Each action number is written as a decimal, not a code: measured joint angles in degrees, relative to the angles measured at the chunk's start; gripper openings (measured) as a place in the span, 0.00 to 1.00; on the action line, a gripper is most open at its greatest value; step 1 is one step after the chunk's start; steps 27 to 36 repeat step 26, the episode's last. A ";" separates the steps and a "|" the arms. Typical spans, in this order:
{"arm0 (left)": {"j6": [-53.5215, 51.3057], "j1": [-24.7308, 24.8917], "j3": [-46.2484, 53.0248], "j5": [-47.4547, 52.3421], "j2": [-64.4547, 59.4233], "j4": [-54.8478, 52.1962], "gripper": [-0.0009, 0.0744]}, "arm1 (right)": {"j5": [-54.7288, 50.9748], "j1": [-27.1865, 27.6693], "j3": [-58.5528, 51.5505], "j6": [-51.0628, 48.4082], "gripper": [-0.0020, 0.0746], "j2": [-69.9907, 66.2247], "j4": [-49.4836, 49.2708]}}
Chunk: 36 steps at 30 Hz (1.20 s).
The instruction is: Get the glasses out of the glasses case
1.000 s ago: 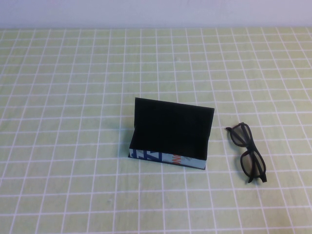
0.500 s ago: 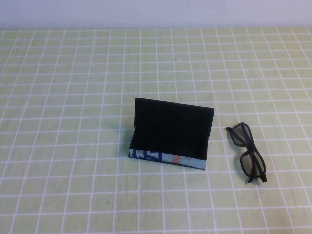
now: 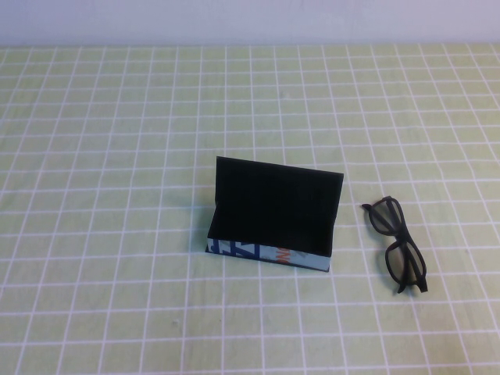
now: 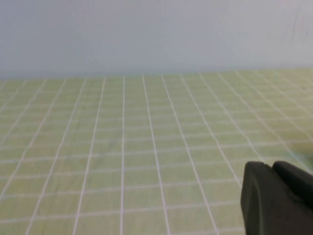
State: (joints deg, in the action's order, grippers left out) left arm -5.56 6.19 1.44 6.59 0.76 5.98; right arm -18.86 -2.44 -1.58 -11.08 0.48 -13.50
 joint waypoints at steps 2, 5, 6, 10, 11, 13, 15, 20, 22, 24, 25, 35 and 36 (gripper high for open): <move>0.00 0.00 0.00 3.22 0.00 -0.25 0.01 | 0.00 0.00 0.00 0.00 0.00 0.00 0.00; 0.00 0.00 0.00 9.21 0.00 -1.06 0.01 | 0.00 0.00 0.00 0.00 0.00 0.00 0.00; 0.00 0.00 0.00 11.36 0.00 -1.49 0.01 | 0.00 0.00 0.00 0.00 0.00 0.00 0.00; 0.00 0.00 0.00 13.35 0.00 -2.13 0.01 | 0.00 0.00 0.00 0.00 0.00 0.00 -0.09; 0.00 0.00 0.00 13.59 0.00 -2.13 0.01 | 0.00 0.00 0.00 0.00 0.00 0.00 -0.09; 0.00 0.00 -0.10 13.73 0.00 -2.22 0.01 | 0.00 0.00 0.00 0.00 0.00 0.00 -0.09; 0.00 0.00 -0.10 13.73 0.00 -2.22 0.01 | 0.00 0.00 0.00 0.00 0.00 0.00 -0.09; 0.00 0.00 -0.10 13.81 0.00 -2.25 0.01 | 0.00 0.00 0.00 0.00 0.00 0.00 -0.09; 0.00 0.00 -0.10 13.81 0.00 -2.25 0.01 | 0.00 0.00 0.00 0.00 0.00 0.00 -0.09; 0.00 0.00 -0.10 13.81 0.00 -2.25 0.01 | 0.00 0.00 0.00 0.00 0.00 0.00 -0.09; 0.00 0.00 -0.10 13.81 0.00 -2.25 0.01 | 0.00 0.00 0.00 0.00 0.00 0.00 -0.09; 0.00 0.00 -0.10 13.81 0.00 -2.25 0.01 | 0.00 0.00 0.00 0.00 0.00 0.00 -0.09; 0.00 0.00 -0.10 13.81 0.00 -2.25 0.01 | 0.00 0.00 0.00 0.00 0.00 0.00 -0.09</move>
